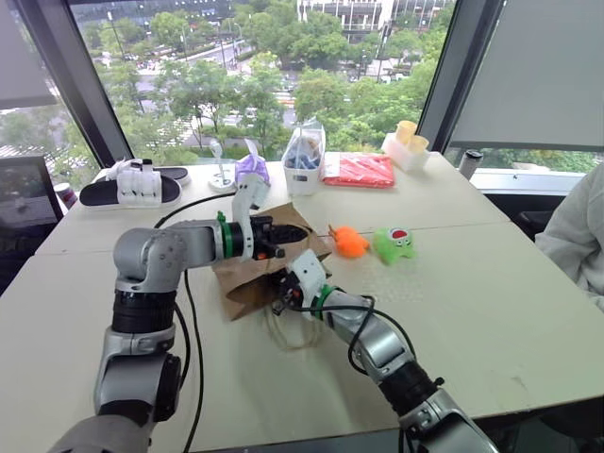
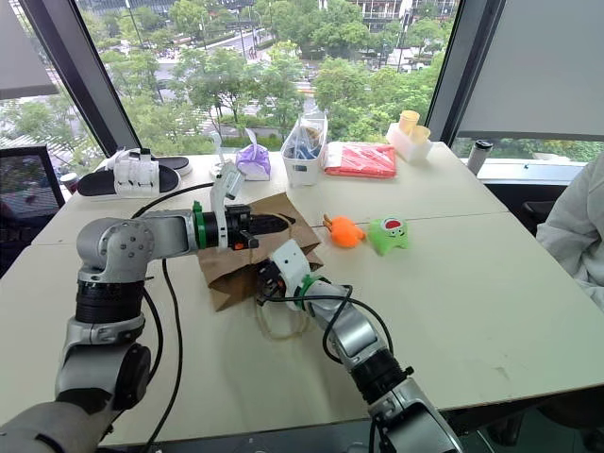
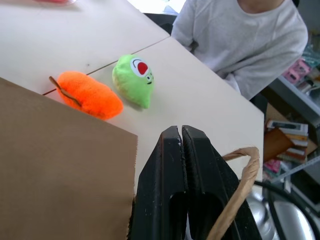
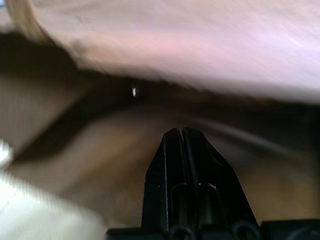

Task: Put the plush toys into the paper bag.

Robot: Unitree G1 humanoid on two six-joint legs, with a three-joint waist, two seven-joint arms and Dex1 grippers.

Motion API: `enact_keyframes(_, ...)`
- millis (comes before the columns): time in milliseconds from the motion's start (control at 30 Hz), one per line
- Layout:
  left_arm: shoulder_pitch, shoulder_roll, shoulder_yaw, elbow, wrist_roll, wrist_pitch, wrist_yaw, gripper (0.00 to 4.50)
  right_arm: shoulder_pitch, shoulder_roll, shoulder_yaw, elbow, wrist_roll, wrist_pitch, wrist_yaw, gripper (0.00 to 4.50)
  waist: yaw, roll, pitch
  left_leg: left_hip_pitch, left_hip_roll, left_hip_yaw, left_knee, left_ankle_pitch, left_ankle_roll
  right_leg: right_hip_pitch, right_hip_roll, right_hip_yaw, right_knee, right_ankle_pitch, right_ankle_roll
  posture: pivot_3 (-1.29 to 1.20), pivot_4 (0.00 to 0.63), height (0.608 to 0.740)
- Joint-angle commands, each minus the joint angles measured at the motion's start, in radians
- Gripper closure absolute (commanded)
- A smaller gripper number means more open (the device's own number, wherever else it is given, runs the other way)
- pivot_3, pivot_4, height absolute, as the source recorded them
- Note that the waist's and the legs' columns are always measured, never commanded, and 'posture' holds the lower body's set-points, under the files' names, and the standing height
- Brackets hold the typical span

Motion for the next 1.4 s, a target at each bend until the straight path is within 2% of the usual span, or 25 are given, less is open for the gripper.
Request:
enact_keyframes(33,-0.061,-0.031,0.103,0.030,-0.030,0.014,0.085,4.43,-0.020,0.018,-0.011,0.083,-0.054,-0.082,-0.028,4.50,0.002,0.000,0.000,0.000,0.000,0.000,0.000,0.000,0.000,0.000,0.000,0.000,0.000,0.000,0.000,0.00,0.150,0.740)
enact_keyframes(400,-0.132,0.000,0.227,0.152,-0.060,-0.011,0.147,4.43,0.007,0.026,-0.026,0.147,-0.097,-0.120,-0.007,4.50,-0.015,0.000,0.000,0.001,0.000,0.000,0.000,0.000,-0.001,0.000,0.000,0.001,0.000,0.000,0.000,0.00,0.150,0.740)
enact_keyframes(700,-0.122,-0.033,0.249,0.152,-0.089,-0.011,0.195,4.43,0.053,0.025,-0.072,0.037,-0.072,-0.118,0.011,4.50,-0.021,0.000,0.000,0.001,0.000,0.000,0.000,0.000,-0.001,0.001,0.000,0.001,0.000,0.000,0.000,0.00,0.150,0.740)
enact_keyframes(767,-0.114,-0.037,0.247,0.150,-0.092,-0.011,0.202,4.43,0.088,0.017,-0.084,-0.052,-0.048,-0.106,0.035,4.50,-0.022,0.000,0.000,0.001,0.000,0.000,-0.001,0.000,-0.001,0.001,0.000,0.001,0.000,0.000,0.000,0.00,0.150,0.740)
enact_keyframes(933,-0.093,-0.033,0.231,0.140,-0.097,0.000,0.196,4.43,0.262,-0.060,-0.133,-0.541,0.182,0.103,0.172,4.50,-0.018,0.000,0.000,0.001,0.000,0.000,-0.001,0.000,-0.001,0.000,0.000,0.001,0.000,0.000,0.000,0.00,0.150,0.740)
enact_keyframes(1067,-0.085,-0.020,0.216,0.148,-0.095,0.001,0.179,4.43,0.275,-0.114,-0.323,-0.752,0.417,0.317,0.131,4.50,-0.014,0.000,0.000,0.000,0.000,0.000,0.000,0.000,0.000,0.001,0.000,0.001,0.000,0.000,0.000,0.00,0.150,0.740)
enact_keyframes(1167,-0.084,-0.016,0.211,0.152,-0.094,0.000,0.171,4.50,0.194,-0.128,-0.478,-0.705,0.466,0.331,0.040,3.70,-0.009,0.000,0.000,0.003,0.000,0.001,0.000,0.000,0.000,0.003,0.000,0.001,0.000,0.000,0.000,0.00,0.150,0.740)
enact_keyframes(1233,-0.085,-0.014,0.207,0.154,-0.092,-0.002,0.165,4.50,0.137,-0.173,-0.510,-0.625,0.419,0.328,0.010,2.72,-0.001,0.000,0.000,0.006,0.000,0.002,-0.002,-0.001,0.002,0.005,0.000,0.001,0.000,0.000,0.000,0.00,0.150,0.740)
enact_keyframes(1333,-0.089,-0.015,0.201,0.163,-0.089,-0.013,0.160,4.50,0.001,-0.302,-0.427,-0.285,0.180,0.229,-0.034,1.24,0.004,0.000,0.000,0.008,0.000,0.006,-0.003,-0.001,0.002,0.004,0.000,0.003,0.000,0.000,0.000,0.00,0.150,0.740)
enact_keyframes(1367,-0.091,-0.015,0.200,0.166,-0.090,-0.016,0.159,4.50,-0.023,-0.316,-0.407,-0.220,0.149,0.201,-0.033,0.57,0.007,0.000,0.000,0.008,0.000,0.008,-0.003,-0.001,0.001,0.004,0.000,0.004,0.000,0.000,0.000,0.00,0.150,0.740)
enact_keyframes(1400,-0.093,-0.014,0.200,0.168,-0.090,-0.018,0.159,4.50,-0.049,-0.317,-0.386,-0.152,0.127,0.171,-0.022,0.16,0.009,0.000,0.000,0.007,0.000,0.009,-0.003,0.000,0.001,0.003,0.000,0.004,0.001,0.000,0.000,0.00,0.150,0.740)
